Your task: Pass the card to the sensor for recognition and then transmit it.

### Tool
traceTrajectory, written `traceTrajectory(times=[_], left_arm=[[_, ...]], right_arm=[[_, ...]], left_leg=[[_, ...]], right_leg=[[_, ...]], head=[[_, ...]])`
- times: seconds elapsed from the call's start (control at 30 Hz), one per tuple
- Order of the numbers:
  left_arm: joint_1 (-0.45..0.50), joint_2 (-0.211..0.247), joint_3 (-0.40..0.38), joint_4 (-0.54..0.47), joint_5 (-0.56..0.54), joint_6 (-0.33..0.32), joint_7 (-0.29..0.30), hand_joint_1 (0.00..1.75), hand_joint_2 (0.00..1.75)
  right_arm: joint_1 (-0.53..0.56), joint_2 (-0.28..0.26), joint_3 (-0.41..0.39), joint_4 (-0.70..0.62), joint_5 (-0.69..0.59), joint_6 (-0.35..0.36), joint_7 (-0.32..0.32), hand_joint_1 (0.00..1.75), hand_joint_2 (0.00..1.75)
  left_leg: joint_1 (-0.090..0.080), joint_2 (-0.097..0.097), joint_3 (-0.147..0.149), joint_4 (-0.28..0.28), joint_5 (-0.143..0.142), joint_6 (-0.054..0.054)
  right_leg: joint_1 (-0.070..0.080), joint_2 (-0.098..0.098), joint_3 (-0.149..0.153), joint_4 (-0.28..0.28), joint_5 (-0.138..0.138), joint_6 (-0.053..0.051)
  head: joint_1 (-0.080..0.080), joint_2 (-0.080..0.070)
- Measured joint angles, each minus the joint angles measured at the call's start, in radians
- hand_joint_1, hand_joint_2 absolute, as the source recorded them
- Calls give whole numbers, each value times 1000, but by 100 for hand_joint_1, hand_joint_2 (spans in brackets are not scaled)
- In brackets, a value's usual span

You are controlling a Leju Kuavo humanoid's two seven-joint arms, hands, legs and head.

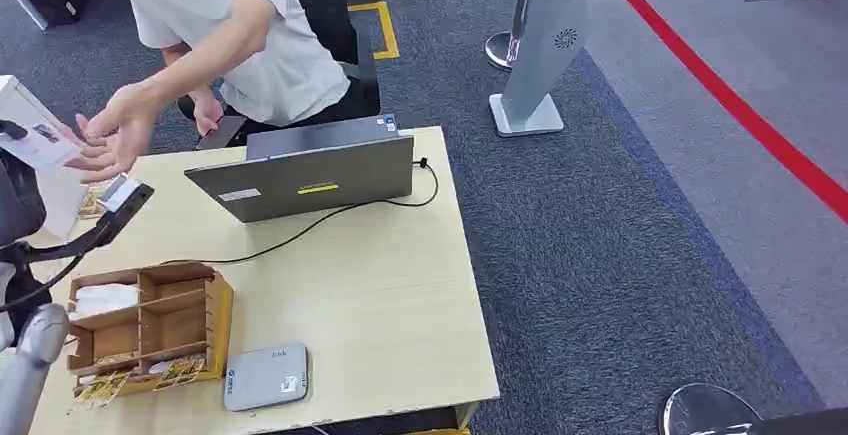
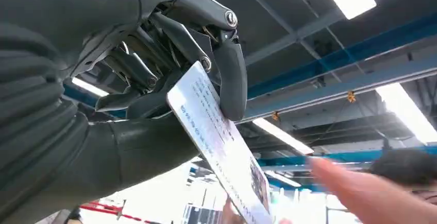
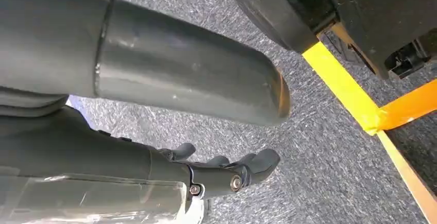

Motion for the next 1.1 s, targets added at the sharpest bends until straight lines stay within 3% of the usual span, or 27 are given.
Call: traceTrajectory(times=[0.27,0.3,0.47,0.63,0.93,1.1], left_arm=[[-25,14,0,62,-10,0,4,175,175],[-26,16,0,66,-10,-2,7,0,175],[-36,17,-1,88,39,-43,10,0,175],[-30,15,-2,82,67,-33,1,0,175],[41,-7,-54,-106,122,-37,-24,0,175],[159,6,-104,-297,189,-48,-78,0,175]], right_arm=[[10,0,-11,-5,0,-3,-1,0,0],[11,0,-12,-5,0,-4,-1,0,175],[16,0,-16,-7,0,-18,0,0,175],[27,-2,-16,-20,-6,-34,7,0,175],[37,-16,-13,-53,-33,-79,41,0,175],[54,-28,-3,-89,-81,-139,68,0,175]], left_leg=[[0,1,-1,0,0,0],[0,1,-1,0,0,0],[0,0,-2,0,0,0],[0,0,-2,0,0,0],[0,0,-3,0,0,0],[0,1,-3,0,-2,1]], right_leg=[[0,1,-1,0,0,0],[0,1,-2,0,0,0],[0,1,-2,0,0,0],[0,1,-3,0,0,0],[0,1,-3,-1,0,0],[0,2,-3,-1,0,0]], head=[[0,0],[0,0],[0,0],[0,0],[0,0],[0,0]])
